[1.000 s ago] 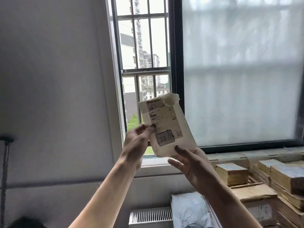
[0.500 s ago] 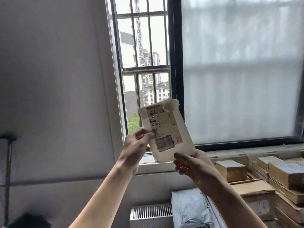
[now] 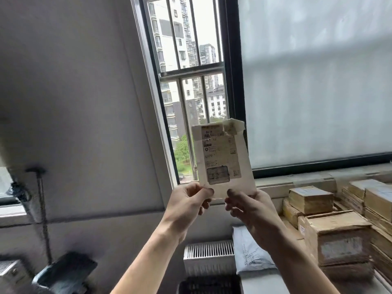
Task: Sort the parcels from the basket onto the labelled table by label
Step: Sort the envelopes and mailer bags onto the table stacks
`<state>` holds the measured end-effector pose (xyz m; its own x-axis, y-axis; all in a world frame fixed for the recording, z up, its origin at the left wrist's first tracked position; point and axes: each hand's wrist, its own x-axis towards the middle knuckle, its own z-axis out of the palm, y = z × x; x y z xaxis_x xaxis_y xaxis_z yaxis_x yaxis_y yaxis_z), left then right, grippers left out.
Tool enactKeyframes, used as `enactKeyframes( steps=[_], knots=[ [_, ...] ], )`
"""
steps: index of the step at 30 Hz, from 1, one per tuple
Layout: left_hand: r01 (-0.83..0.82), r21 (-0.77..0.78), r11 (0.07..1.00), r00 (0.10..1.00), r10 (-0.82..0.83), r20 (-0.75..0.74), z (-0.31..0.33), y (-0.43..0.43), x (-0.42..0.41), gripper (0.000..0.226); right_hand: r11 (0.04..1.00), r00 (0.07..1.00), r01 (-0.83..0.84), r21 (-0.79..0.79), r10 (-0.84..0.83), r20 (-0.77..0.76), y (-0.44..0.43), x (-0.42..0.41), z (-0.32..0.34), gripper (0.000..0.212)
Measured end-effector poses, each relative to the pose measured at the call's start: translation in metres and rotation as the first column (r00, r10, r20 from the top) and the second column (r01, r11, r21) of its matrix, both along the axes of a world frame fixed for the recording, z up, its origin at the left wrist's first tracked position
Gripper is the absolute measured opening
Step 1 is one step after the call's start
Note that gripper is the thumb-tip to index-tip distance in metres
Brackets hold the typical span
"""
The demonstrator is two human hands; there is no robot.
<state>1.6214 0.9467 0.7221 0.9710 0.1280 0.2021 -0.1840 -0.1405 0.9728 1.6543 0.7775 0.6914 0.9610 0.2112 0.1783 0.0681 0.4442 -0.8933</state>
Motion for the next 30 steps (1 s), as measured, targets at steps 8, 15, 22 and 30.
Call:
enactKeyframes(
  steps=[8, 15, 22, 30],
  knots=[
    [0.023, -0.022, 0.999, 1.0, -0.023, 0.001, -0.003, -0.009, -0.03, 0.016, 0.991, 0.996, 0.079, -0.111, -0.073, 0.051, -0.002, -0.03, 0.004, 0.012],
    [0.057, -0.073, 0.996, 0.994, -0.05, 0.095, -0.003, -0.01, -0.071, 0.019, 0.974, 0.974, 0.207, -0.092, -0.197, 0.107, 0.008, -0.082, 0.014, 0.014],
    [0.08, -0.076, 0.994, 0.987, -0.069, 0.144, -0.016, -0.012, -0.118, 0.022, 0.953, 0.959, 0.276, -0.122, -0.265, 0.1, 0.015, -0.137, 0.006, 0.016],
    [0.106, -0.109, 0.988, 0.985, -0.089, 0.149, -0.045, -0.033, -0.145, 0.016, 0.913, 0.924, 0.382, -0.144, -0.38, 0.042, -0.006, -0.182, -0.007, 0.012]
  ],
)
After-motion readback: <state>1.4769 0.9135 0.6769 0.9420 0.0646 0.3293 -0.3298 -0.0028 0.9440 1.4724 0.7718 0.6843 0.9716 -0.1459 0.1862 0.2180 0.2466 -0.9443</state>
